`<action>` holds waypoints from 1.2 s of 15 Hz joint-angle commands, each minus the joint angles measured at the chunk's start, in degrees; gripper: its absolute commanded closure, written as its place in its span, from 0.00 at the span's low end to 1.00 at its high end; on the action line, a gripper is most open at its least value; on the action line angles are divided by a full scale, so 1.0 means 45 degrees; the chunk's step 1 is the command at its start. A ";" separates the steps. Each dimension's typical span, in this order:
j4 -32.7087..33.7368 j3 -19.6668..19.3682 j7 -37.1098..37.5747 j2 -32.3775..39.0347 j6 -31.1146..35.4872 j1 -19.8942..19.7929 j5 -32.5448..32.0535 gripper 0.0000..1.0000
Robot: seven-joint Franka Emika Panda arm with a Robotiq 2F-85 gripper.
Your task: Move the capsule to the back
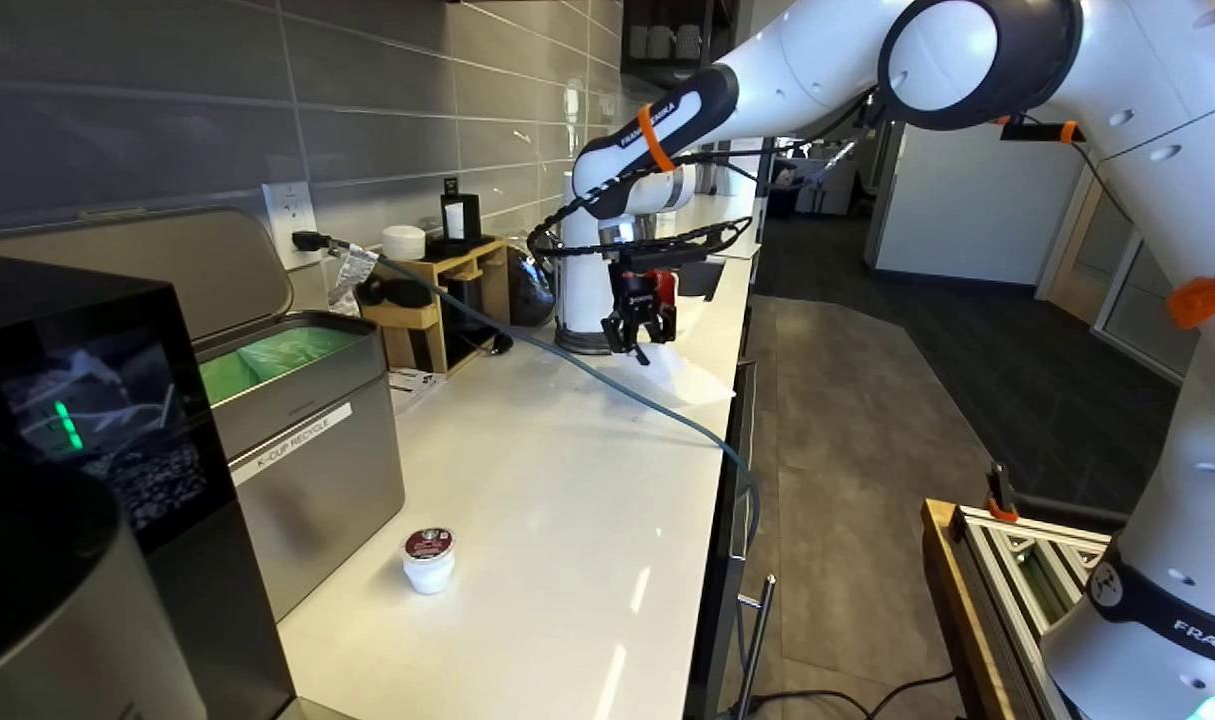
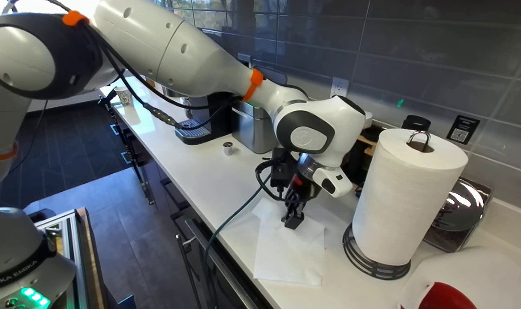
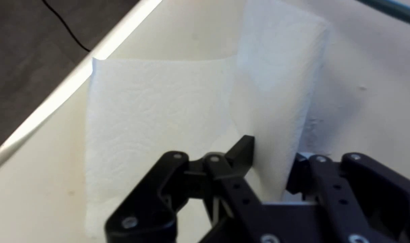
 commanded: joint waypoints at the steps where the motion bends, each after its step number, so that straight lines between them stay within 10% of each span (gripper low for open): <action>1: -0.0800 -0.0599 0.0471 -0.0686 0.0433 0.0402 -0.1624 0.97; 18: 0.0052 0.0555 -0.3980 0.1116 0.2843 0.0396 -0.4062 0.97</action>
